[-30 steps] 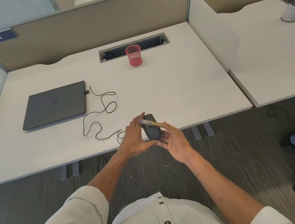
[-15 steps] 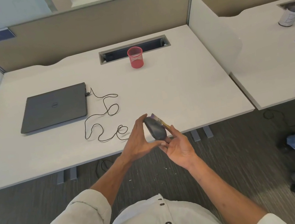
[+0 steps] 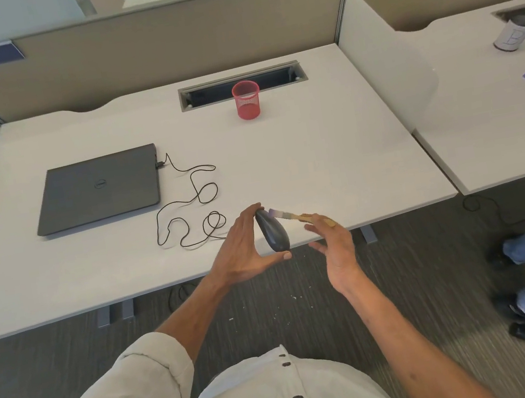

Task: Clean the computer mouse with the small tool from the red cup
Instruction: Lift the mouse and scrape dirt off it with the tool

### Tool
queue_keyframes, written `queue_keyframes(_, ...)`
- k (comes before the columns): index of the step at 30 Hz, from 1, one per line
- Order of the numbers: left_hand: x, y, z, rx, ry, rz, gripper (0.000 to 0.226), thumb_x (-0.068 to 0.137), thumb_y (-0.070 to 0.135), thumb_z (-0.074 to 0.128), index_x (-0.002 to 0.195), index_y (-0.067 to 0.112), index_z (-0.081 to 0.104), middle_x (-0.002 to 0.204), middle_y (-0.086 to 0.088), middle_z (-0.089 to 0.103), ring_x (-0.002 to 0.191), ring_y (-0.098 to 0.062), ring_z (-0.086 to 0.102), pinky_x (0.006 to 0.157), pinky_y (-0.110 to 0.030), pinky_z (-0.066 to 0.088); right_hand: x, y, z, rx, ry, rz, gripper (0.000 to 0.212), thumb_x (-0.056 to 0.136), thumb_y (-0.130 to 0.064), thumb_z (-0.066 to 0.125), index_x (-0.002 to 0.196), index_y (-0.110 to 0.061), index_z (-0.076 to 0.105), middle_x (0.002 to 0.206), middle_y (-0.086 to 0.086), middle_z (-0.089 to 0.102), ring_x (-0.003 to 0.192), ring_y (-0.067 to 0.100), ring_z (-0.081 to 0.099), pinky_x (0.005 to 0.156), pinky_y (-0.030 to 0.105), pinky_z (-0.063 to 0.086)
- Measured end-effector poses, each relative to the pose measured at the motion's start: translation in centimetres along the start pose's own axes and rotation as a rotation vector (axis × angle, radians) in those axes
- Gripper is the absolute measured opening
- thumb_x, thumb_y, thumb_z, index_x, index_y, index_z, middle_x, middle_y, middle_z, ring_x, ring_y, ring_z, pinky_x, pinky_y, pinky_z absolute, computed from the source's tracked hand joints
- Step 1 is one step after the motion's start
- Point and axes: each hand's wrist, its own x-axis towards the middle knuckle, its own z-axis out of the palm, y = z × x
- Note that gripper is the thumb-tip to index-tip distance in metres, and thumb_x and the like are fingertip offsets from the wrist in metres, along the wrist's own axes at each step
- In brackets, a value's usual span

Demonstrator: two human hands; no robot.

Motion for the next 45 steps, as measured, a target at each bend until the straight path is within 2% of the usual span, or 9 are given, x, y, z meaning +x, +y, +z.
queue_keyframes(4,0.3,-0.2,-0.4,0.004,-0.007,0.016,0.120,0.074,0.082,0.086,0.165,0.033,0.023,0.168,0.014,0.038,0.148,-0.013,0.047,0.124,-0.040,0.044,0.1,-1.0,0.3,-0.196,0.086,-0.135,0.016,0.104,-0.034,0.076,0.111,-0.022,0.085,0.125,0.003,0.079,0.129,0.025,0.065,0.110,0.048,0.046)
queue_keyframes(8,0.6,-0.2,-0.7,-0.002,-0.021,0.025,0.122,0.075,0.082,0.085,0.167,0.034,0.021,0.169,0.013,0.037,0.149,-0.014,0.046,0.122,-0.038,0.043,-0.2,-1.6,0.6,-0.404,0.071,-0.314,0.018,0.106,-0.036,0.073,0.114,-0.022,0.079,0.121,-0.008,0.078,0.115,0.007,0.065,0.089,0.026,0.043)
queue_keyframes(12,0.7,-0.4,-0.9,0.025,-0.016,0.038,0.123,0.073,0.076,0.089,0.167,0.031,0.023,0.170,0.012,0.038,0.148,-0.015,0.048,0.124,-0.040,0.044,-0.7,-2.3,1.3,-0.573,0.021,-0.520,0.013,0.107,-0.027,0.072,0.104,-0.040,0.072,0.118,-0.013,0.077,0.114,0.000,0.065,0.090,0.007,0.045)
queue_keyframes(14,0.8,-0.5,-0.9,0.052,-0.018,0.035,0.125,0.073,0.074,0.091,0.168,0.028,0.024,0.171,0.010,0.038,0.151,-0.017,0.048,0.127,-0.040,0.042,-0.7,-2.6,1.7,-0.640,-0.008,-0.612,0.013,0.106,-0.024,0.073,0.102,-0.037,0.075,0.118,-0.014,0.075,0.116,0.005,0.066,0.102,0.025,0.052)
queue_keyframes(17,0.8,-0.7,-1.0,0.089,-0.025,0.047,0.125,0.073,0.075,0.090,0.168,0.025,0.026,0.172,0.008,0.040,0.154,-0.017,0.046,0.129,-0.041,0.041,-0.2,-2.9,2.3,-0.799,-0.020,-0.718,0.010,0.105,-0.026,0.074,0.102,-0.027,0.083,0.125,-0.014,0.071,0.119,0.009,0.064,0.104,0.055,0.053)
queue_keyframes(22,0.7,-0.8,-1.2,0.134,-0.016,0.062,0.124,0.074,0.077,0.088,0.167,0.020,0.029,0.171,0.003,0.041,0.155,-0.020,0.046,0.129,-0.040,0.039,0.3,-3.4,2.9,-1.024,-0.070,-0.824,0.013,0.105,-0.034,0.074,0.103,-0.027,0.085,0.135,-0.018,0.068,0.115,0.005,0.064,0.103,0.047,0.044)
queue_keyframes(31,0.9,-1.2,-2.1,0.173,-0.020,0.024,0.125,0.074,0.081,0.085,0.169,0.020,0.029,0.178,0.000,0.032,0.162,-0.022,0.039,0.133,-0.045,0.036,0.4,-3.1,2.8,-1.065,-0.055,-0.691,0.017,0.094,-0.028,0.078,0.078,-0.028,0.074,0.128,-0.022,0.072,0.111,0.001,0.063,0.105,0.045,0.037)
queue_keyframes(38,1.5,-1.3,-2.4,0.175,-0.047,0.028,0.126,0.075,0.078,0.087,0.169,0.018,0.027,0.178,-0.001,0.032,0.162,-0.022,0.038,0.134,-0.045,0.034,0.5,-2.7,3.7,-1.064,-0.097,-0.747,0.018,0.106,-0.041,0.070,0.104,-0.031,0.085,0.138,-0.021,0.067,0.119,-0.002,0.062,0.105,0.040,0.035)
queue_keyframes(45,1.8,-1.5,-2.4,0.214,-0.030,0.051,0.123,0.076,0.080,0.083,0.167,0.015,0.031,0.176,-0.002,0.034,0.161,-0.023,0.039,0.132,-0.045,0.037,-0.3,-2.6,3.7,-1.260,-0.181,-0.778,0.029,0.090,-0.049,0.056,0.078,-0.031,0.075,0.133,-0.022,0.071,0.117,0.002,0.065,0.109,0.050,0.039)
